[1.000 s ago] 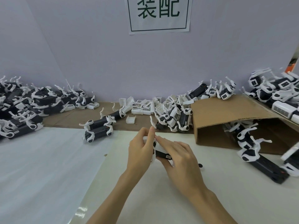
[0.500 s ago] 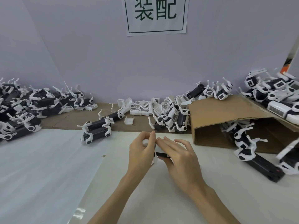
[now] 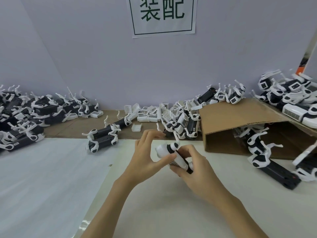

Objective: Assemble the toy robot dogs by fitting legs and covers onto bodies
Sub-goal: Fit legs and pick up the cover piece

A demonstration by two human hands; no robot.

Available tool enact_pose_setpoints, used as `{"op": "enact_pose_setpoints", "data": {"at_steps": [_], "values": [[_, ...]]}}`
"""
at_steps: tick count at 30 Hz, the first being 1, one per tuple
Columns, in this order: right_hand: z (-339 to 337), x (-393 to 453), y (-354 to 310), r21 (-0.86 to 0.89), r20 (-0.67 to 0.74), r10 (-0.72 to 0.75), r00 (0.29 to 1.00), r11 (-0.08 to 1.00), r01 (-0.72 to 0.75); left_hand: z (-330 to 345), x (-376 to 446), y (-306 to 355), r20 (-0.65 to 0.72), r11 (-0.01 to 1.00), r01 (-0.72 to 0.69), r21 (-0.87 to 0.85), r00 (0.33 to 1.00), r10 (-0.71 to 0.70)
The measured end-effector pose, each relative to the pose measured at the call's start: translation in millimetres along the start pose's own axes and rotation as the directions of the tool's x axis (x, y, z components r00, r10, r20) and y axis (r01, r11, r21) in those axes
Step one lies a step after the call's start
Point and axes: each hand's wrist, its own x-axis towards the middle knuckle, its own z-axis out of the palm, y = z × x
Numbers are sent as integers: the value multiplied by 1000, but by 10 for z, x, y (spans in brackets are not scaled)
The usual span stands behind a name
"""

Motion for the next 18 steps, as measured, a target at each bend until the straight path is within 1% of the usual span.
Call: {"op": "enact_pose_setpoints", "data": {"at_steps": [1,3,6,9,10,11,13,14,15,16,18], "values": [[1,6,10,-49,-51,-48,998,998,46,-7,3,-24,33,1000,-8,30,999,7],[0,8,28,-101,-79,-96,992,991,88,12,3,-44,72,999,-16,51,997,12],[1,15,34,-39,-55,-75,996,997,73,17,12,-34,51,997,62,-41,997,-60],[-6,35,17,47,-74,-36,997,998,40,-8,15,-31,50,976,163,-141,986,-157],[-21,44,7,66,-75,-20,997,997,25,-5,19,-13,43,974,176,-145,984,-171],[-41,47,5,91,-70,-4,998,996,10,11,20,12,22,979,169,-114,986,-167],[-89,43,-12,147,-36,29,999,989,-23,72,23,76,-70,995,91,39,994,-88],[-114,38,-20,196,-5,52,999,979,-50,97,23,113,-108,994,61,87,993,-52],[-136,33,-28,271,28,80,996,959,-84,109,21,141,-112,996,56,74,993,-47],[-155,25,-50,351,70,106,992,928,-124,104,13,154,-71,997,75,-19,995,-76],[-172,11,-55,427,139,120,983,888,-169,54,4,145,94,964,130,-233,989,-110]]}}
